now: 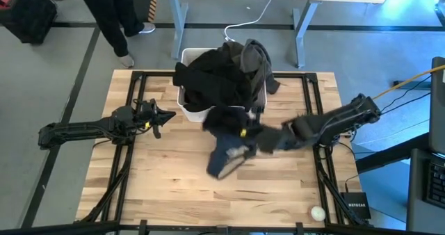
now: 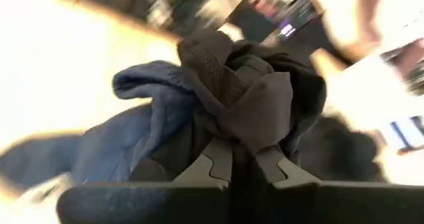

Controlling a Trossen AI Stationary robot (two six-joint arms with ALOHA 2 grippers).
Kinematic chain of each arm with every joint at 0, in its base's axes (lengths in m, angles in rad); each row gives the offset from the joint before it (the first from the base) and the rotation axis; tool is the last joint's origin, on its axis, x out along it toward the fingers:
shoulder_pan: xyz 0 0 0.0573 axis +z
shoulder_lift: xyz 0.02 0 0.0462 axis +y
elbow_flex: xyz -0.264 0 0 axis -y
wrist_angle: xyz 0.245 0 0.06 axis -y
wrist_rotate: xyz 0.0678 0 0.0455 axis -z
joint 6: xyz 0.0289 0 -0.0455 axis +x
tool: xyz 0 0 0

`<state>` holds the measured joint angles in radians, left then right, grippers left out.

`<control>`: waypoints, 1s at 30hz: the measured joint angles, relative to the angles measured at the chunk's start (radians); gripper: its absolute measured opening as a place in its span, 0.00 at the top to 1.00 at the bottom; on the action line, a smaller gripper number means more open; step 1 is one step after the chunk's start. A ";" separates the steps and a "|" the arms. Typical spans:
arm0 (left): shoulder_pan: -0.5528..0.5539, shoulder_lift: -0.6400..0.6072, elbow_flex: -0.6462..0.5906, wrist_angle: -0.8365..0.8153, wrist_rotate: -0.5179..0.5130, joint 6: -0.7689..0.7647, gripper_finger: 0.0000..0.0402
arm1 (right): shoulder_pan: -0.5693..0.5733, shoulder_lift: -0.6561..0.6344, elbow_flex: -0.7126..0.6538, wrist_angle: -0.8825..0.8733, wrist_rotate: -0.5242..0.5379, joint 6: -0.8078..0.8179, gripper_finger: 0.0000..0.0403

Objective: Sort clothes
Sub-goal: Put the dark blue shorts and black underwear in the white container

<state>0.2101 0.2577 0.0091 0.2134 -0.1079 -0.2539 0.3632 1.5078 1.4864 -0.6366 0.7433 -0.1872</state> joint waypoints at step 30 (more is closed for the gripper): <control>0.000 0.000 0.000 0.037 -0.008 -0.002 1.00 | -0.617 0.079 0.062 0.188 -0.244 -0.138 0.95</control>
<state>0.2104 0.2577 0.0090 0.2504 -0.1162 -0.2554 -0.2534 1.5867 1.5486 -0.4490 0.4990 -0.3250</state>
